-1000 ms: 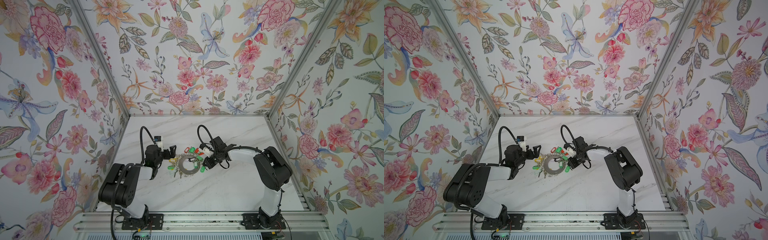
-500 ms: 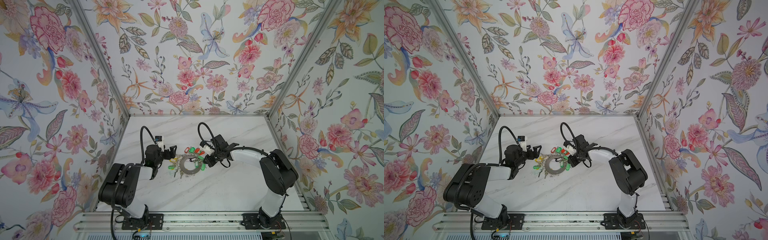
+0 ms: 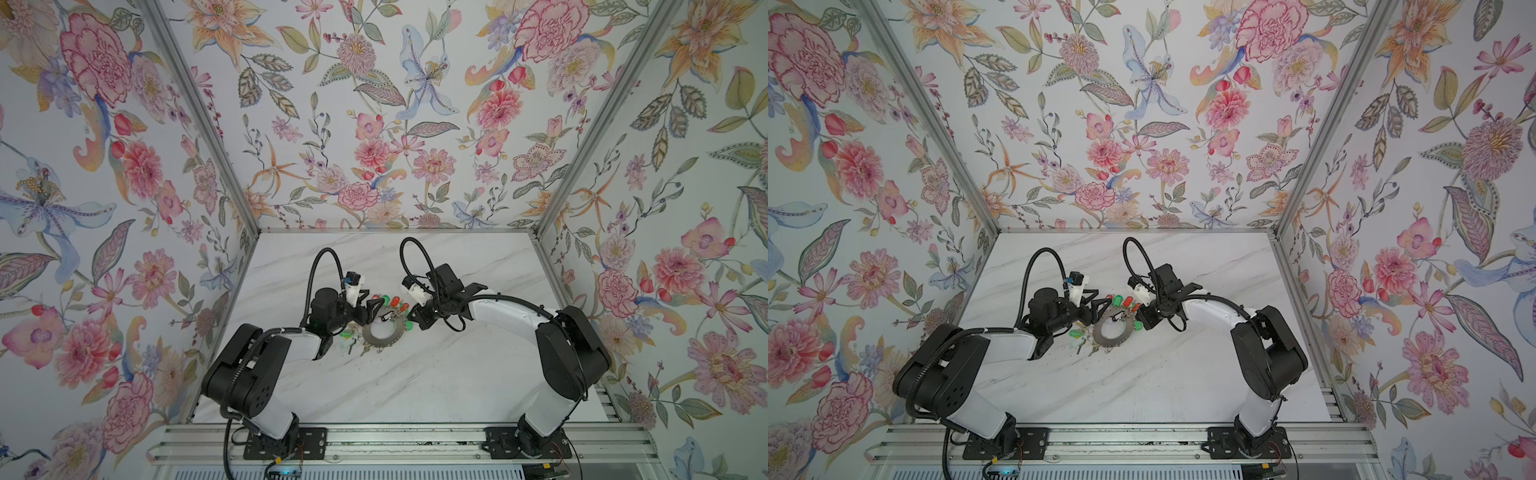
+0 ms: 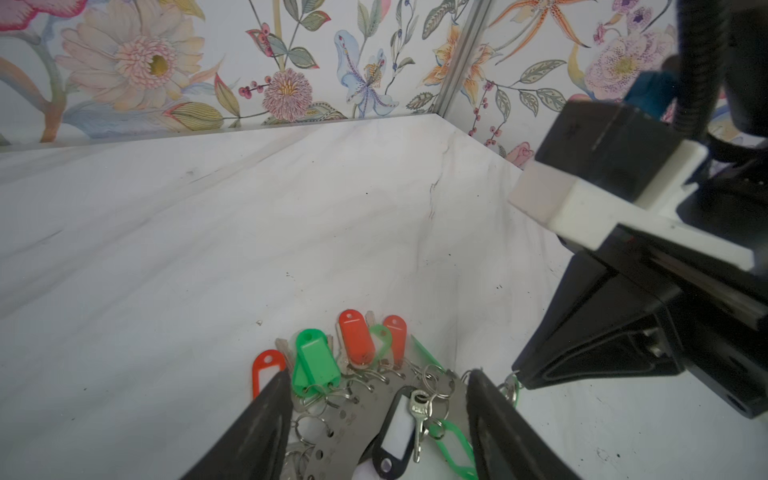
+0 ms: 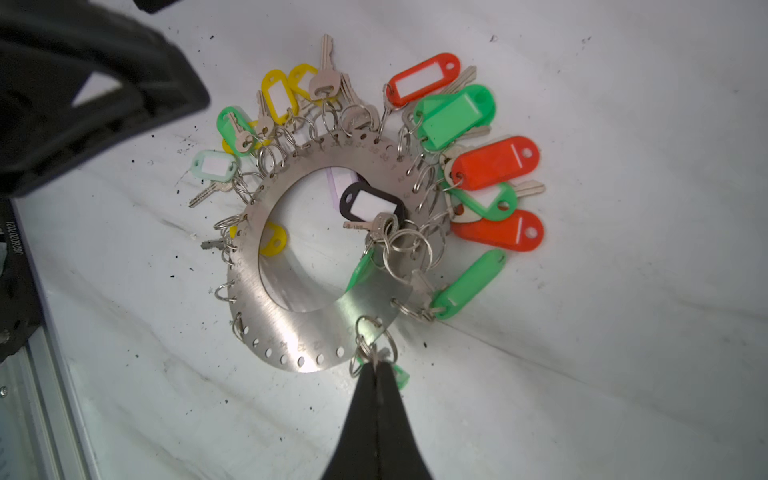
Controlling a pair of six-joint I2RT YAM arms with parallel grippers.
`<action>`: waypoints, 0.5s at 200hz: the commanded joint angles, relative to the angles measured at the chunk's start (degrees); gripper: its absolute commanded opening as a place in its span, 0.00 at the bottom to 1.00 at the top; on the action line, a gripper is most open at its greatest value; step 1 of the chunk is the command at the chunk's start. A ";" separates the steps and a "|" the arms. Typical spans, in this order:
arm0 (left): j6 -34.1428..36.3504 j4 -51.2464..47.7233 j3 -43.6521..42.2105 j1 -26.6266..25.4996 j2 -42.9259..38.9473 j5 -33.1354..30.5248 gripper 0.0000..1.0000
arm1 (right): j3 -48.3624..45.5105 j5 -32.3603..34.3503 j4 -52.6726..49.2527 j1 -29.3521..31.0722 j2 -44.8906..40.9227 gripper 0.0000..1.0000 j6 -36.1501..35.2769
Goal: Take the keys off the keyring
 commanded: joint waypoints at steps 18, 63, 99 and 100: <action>1.59 3.59 1.21 -2.63 0.54 1.92 0.64 | 3.17 -4.35 -0.50 -1.25 -2.93 0.05 -1.25; -7.93 16.51 -0.42 -3.49 4.88 8.65 0.54 | 2.73 -6.90 0.42 -1.53 -4.61 0.05 -1.01; -6.21 16.27 -1.08 -4.46 5.64 8.35 0.49 | 1.86 -7.96 0.90 -1.65 -6.15 0.05 -0.51; -6.10 16.14 -1.05 -4.54 5.71 8.40 0.49 | 1.88 -7.98 0.94 -1.67 -6.18 0.05 -0.48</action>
